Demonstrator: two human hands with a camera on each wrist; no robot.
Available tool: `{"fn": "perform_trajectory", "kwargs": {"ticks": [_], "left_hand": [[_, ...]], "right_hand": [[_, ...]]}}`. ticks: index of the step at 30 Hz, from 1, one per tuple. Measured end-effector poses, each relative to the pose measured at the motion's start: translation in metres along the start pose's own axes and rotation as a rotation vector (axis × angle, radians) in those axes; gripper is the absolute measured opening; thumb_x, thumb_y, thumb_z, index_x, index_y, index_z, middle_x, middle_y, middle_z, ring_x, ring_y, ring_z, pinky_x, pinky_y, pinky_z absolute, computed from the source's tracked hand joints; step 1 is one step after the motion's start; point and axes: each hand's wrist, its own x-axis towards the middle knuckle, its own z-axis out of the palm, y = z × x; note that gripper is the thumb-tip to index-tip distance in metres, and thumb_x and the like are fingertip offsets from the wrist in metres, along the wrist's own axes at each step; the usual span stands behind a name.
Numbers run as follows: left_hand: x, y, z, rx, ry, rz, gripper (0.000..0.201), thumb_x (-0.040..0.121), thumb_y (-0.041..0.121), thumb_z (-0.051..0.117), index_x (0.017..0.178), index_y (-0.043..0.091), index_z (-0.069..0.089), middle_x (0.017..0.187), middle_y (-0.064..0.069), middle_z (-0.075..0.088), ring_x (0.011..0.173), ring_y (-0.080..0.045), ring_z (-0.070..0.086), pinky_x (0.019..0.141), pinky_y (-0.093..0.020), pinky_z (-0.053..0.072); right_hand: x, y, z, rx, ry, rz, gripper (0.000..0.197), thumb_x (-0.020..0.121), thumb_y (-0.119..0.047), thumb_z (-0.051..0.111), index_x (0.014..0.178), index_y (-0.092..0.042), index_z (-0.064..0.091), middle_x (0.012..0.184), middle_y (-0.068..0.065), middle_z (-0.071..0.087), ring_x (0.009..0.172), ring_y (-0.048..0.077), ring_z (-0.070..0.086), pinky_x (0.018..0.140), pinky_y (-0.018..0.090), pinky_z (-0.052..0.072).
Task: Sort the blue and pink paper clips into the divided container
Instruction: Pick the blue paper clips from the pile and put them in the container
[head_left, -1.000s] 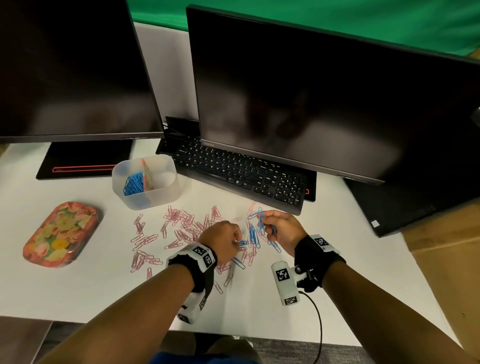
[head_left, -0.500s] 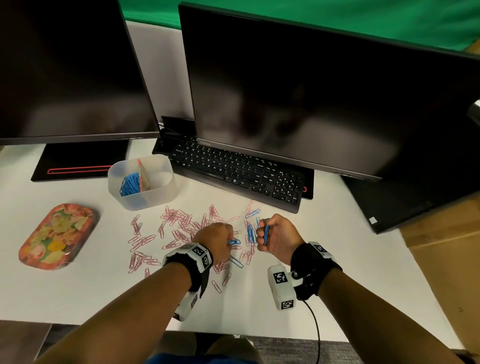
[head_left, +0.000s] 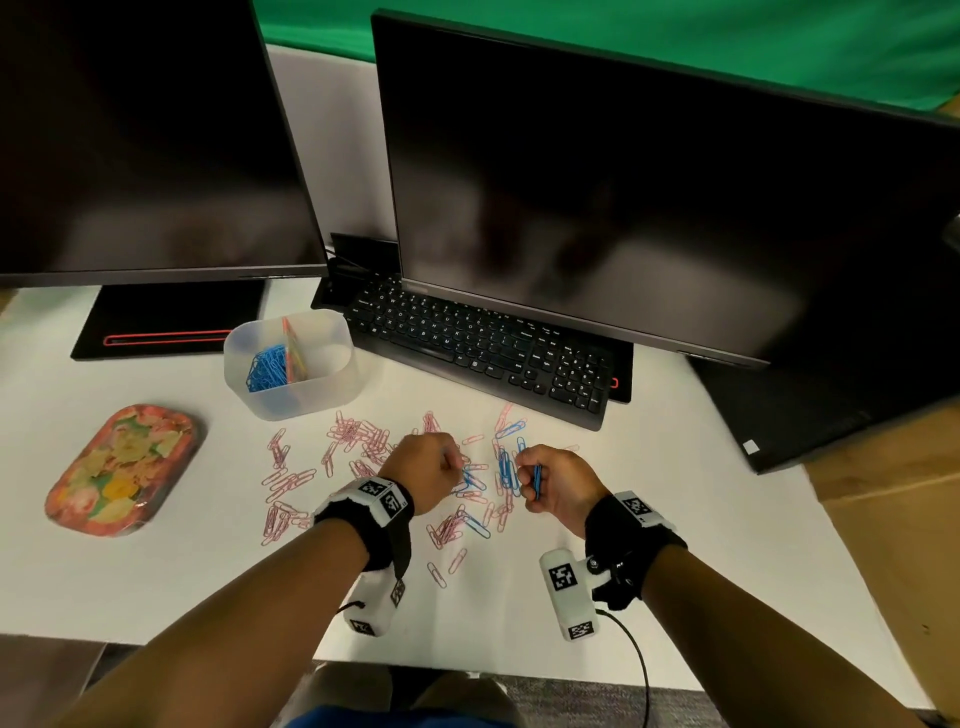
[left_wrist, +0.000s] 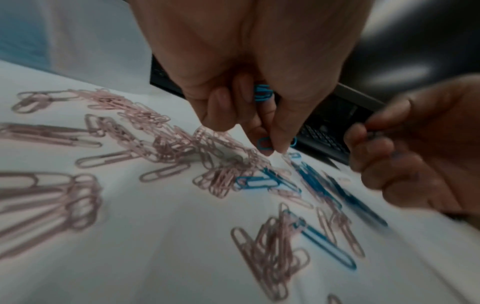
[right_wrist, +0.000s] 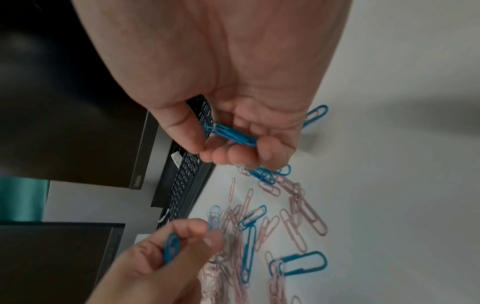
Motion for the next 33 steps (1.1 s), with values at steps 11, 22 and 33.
{"fn": "perform_trajectory", "kwargs": {"ticks": [11,22,33], "left_hand": [[0.000,-0.008,-0.025,-1.108,-0.015,-0.497,0.016,0.082,0.011,0.038,0.072,0.012,0.052,0.064,-0.002,0.042,0.053,-0.016,0.033,0.051,-0.026,0.024],[-0.007,-0.003,0.006,0.220,-0.114,-0.055,0.004,0.084,0.020,0.061,0.086,0.023,0.063,0.091,0.003,0.068,0.083,-0.019,0.063,0.075,-0.032,0.054],[-0.004,-0.003,0.003,0.062,-0.008,-0.014,0.007,0.086,0.015,0.057,0.082,0.018,0.060,0.078,0.007,0.061,0.077,-0.017,0.060,0.065,-0.022,0.046]], "right_hand": [[-0.012,0.043,0.025,-1.289,-0.002,-0.377,0.015,0.087,-0.033,0.059,0.099,-0.024,0.059,0.093,-0.002,0.063,0.085,0.019,0.057,0.070,0.023,0.042],[-0.008,0.050,0.039,-1.455,0.076,-0.287,0.023,0.090,-0.023,0.048,0.106,-0.009,0.057,0.109,0.013,0.063,0.099,0.032,0.061,0.072,0.029,0.043],[-0.022,0.019,0.023,-1.143,0.056,-0.326,0.017,0.088,-0.021,0.051,0.071,-0.021,0.048,0.080,0.002,0.059,0.079,0.022,0.055,0.064,0.026,0.042]]}}
